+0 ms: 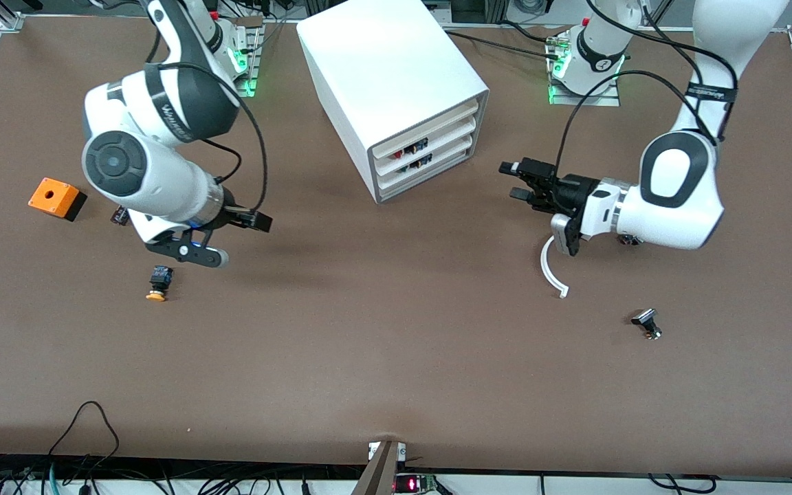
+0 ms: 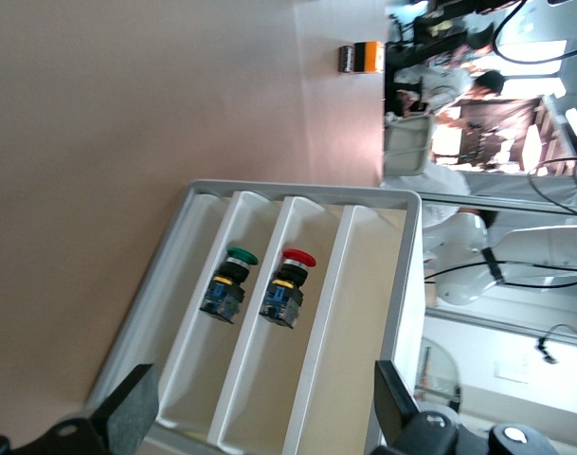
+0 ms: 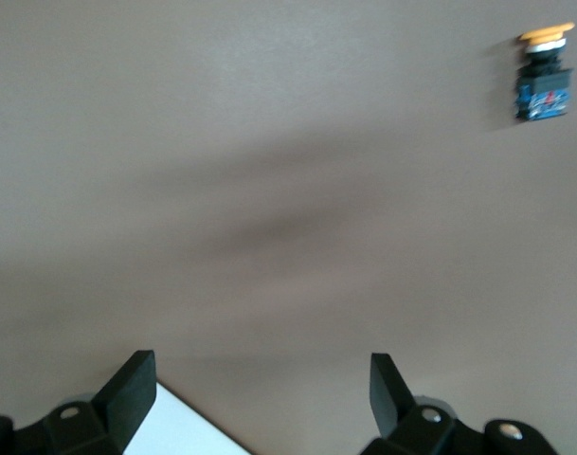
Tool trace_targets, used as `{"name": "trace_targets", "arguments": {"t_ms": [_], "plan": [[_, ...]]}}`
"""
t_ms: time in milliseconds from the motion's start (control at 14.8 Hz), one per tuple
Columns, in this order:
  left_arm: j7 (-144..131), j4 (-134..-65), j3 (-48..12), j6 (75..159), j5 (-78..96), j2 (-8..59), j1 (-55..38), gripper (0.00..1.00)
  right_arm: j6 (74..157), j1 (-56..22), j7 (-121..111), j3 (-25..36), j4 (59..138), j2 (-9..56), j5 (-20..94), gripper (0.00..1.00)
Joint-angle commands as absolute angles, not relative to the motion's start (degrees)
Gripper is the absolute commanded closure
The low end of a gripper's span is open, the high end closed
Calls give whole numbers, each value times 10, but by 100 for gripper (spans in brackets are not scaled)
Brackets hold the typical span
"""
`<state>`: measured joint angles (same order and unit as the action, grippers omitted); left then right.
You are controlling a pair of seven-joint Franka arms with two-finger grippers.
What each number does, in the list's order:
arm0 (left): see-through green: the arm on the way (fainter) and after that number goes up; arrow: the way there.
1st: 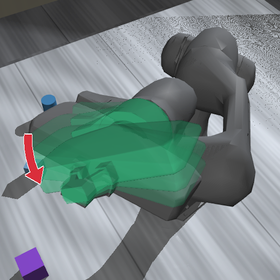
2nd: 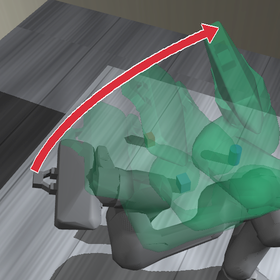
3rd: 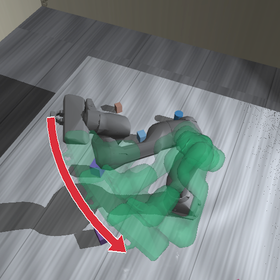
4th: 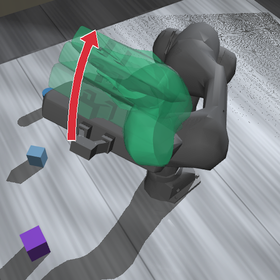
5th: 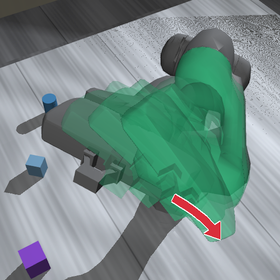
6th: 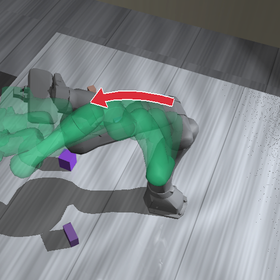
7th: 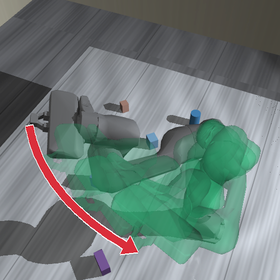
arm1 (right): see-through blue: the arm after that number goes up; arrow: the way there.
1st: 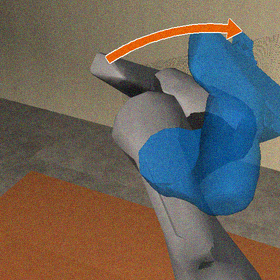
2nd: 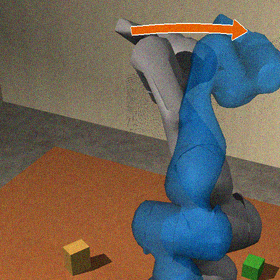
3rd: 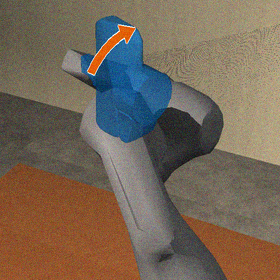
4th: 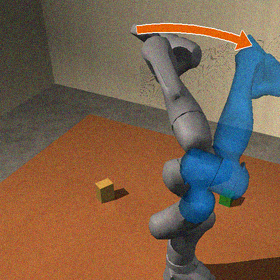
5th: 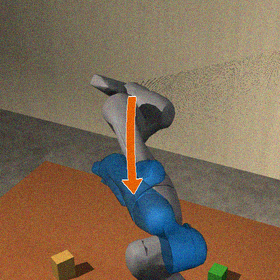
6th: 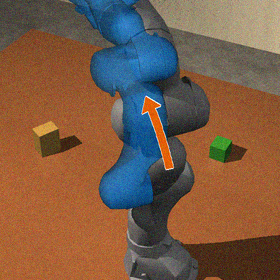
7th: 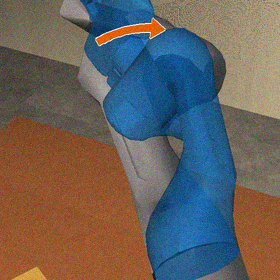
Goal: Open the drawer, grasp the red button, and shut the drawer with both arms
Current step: 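Reach the left gripper to the drawer handle while the right gripper approaches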
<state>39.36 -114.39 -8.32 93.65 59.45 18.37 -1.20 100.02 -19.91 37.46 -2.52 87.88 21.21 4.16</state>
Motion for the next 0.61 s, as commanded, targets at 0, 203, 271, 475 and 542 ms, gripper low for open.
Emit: {"name": "trace_targets", "arguments": {"t_ms": [0, 203, 271, 475, 542], "plan": [[432, -1241, -105, 987, 632, 144, -14, 0, 991, -224, 431, -22, 828, 246, 44, 0], [462, -1278, -151, 1032, 696, 149, -14, 1, 991, -244, 479, -22, 805, 265, 42, 0], [474, -1282, -153, 1038, 709, 154, -18, 2, 991, -251, 493, -22, 796, 273, 42, 0], [504, -1283, -168, 1040, 715, 191, -21, 13, 991, -270, 537, -22, 759, 297, 43, 0], [514, -1283, -170, 1040, 717, 199, -22, 14, 991, -275, 551, -22, 748, 305, 44, 0]]}}
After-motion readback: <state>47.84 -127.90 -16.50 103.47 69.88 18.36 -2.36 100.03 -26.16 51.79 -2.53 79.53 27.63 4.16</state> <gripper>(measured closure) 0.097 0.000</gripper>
